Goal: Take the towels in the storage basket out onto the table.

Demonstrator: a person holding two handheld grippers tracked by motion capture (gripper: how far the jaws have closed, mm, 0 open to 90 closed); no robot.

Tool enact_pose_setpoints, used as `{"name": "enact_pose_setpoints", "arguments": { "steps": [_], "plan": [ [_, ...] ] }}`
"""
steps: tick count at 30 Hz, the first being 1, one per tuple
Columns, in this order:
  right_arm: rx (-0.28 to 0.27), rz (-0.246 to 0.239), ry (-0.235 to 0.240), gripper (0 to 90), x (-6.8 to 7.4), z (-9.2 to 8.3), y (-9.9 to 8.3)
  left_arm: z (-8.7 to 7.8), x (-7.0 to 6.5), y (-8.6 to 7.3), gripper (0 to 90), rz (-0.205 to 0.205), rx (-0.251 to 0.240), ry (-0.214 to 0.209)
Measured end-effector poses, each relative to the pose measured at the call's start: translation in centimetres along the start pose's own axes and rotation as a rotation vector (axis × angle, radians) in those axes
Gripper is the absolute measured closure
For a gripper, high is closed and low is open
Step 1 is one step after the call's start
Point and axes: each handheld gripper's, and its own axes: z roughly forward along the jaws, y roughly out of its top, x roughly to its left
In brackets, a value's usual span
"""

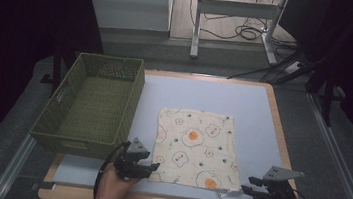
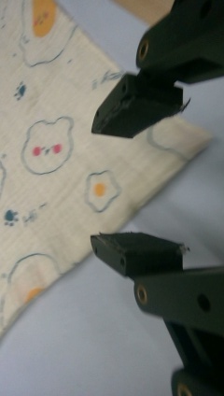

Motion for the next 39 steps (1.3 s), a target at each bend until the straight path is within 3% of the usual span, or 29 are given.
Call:
{"name": "enact_pose_setpoints", "arguments": {
  "steps": [3, 5, 10, 17, 20, 25, 30, 34, 39],
  "plan": [
    [-0.018, -0.002, -0.015, 53.0, -0.2, 0.1, 0.7, 1.0, 0.0, 1.0, 34.5, 0.029, -0.016, 0.003],
    [-0.009, -0.001, -0.024, 47.5, -0.6, 0.4, 1.1, 1.5, 0.2, 1.6, 30.8, 0.038, -0.016, -0.002],
    [0.021, 0.048, 0.033, 39.2, -2.0, 1.7, 2.1, 2.6, 1.0, 3.0, 24.9, 0.030, -0.022, -0.019],
    [0.012, 0.064, 0.006, 26.7, -2.9, 2.4, 3.3, 3.6, 2.2, 4.5, 18.4, 0.027, -0.019, -0.002],
    [0.020, 0.066, -0.011, 27.0, -3.3, 3.0, 3.9, 4.1, 2.7, 5.0, 15.7, 0.030, -0.008, 0.001],
    [0.019, 0.054, -0.019, 40.4, -4.0, 4.1, 5.2, 5.2, 3.8, 5.7, 14.6, 0.019, -0.006, 0.029],
    [0.004, 0.060, -0.034, 44.6, -5.4, 5.3, 6.8, 5.9, 5.2, 6.4, 20.4, -0.019, -0.012, 0.081],
    [-0.020, 0.074, -0.050, 48.0, -6.8, 6.4, 8.0, 6.8, 6.3, 7.1, 25.8, -0.028, -0.007, 0.131],
    [-0.047, 0.079, -0.071, 52.5, -8.2, 7.6, 9.5, 7.7, 7.7, 8.1, 37.9, -0.036, -0.019, 0.166]
  ]
}}
